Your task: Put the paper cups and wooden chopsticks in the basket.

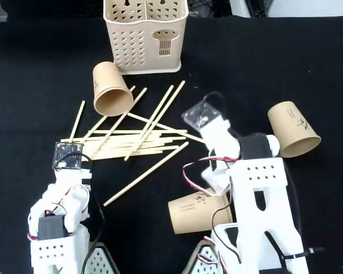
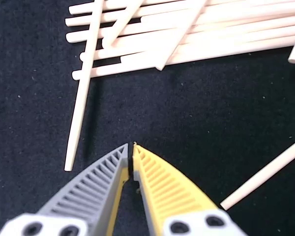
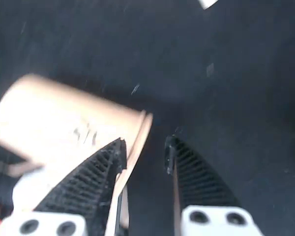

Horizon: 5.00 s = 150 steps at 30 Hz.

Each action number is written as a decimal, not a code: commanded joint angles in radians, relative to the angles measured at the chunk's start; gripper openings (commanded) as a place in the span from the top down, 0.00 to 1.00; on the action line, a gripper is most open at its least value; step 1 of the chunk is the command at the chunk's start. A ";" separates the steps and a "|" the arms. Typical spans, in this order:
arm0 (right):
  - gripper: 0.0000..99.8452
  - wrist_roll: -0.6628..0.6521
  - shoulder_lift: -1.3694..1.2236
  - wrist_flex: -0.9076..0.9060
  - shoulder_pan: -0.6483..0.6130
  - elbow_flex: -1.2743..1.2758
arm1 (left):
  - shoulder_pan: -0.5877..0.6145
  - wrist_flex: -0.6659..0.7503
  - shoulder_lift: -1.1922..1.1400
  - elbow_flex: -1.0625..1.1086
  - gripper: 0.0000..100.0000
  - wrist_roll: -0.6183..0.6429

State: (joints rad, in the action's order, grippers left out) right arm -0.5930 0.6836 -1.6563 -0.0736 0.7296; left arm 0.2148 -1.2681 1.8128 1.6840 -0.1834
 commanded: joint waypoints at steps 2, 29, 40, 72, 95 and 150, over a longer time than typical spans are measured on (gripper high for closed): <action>0.82 -0.072 -0.015 -0.104 0.048 -0.119 | -0.010 -0.003 0.006 0.015 0.97 0.006; 0.96 -0.301 -0.613 -0.104 0.051 -0.286 | -0.007 -0.003 0.006 0.015 0.97 0.006; 0.99 -0.203 -0.564 -0.094 0.055 -0.429 | -0.007 -0.003 0.006 0.015 0.97 0.006; 0.84 -0.258 -0.579 -0.054 0.130 -0.460 | -0.005 -0.003 0.006 0.015 0.97 0.006; 0.99 -0.362 -0.539 -0.104 0.273 -0.619 | -0.005 -0.003 0.006 0.015 0.97 0.006; 0.82 -0.206 -0.506 0.724 0.158 -0.395 | -0.005 -0.003 0.006 0.015 0.97 0.006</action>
State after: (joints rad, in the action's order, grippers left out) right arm -0.8339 0.1665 -0.9475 0.0506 0.3966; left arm 0.2148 -1.2681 1.8128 1.6840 -0.1834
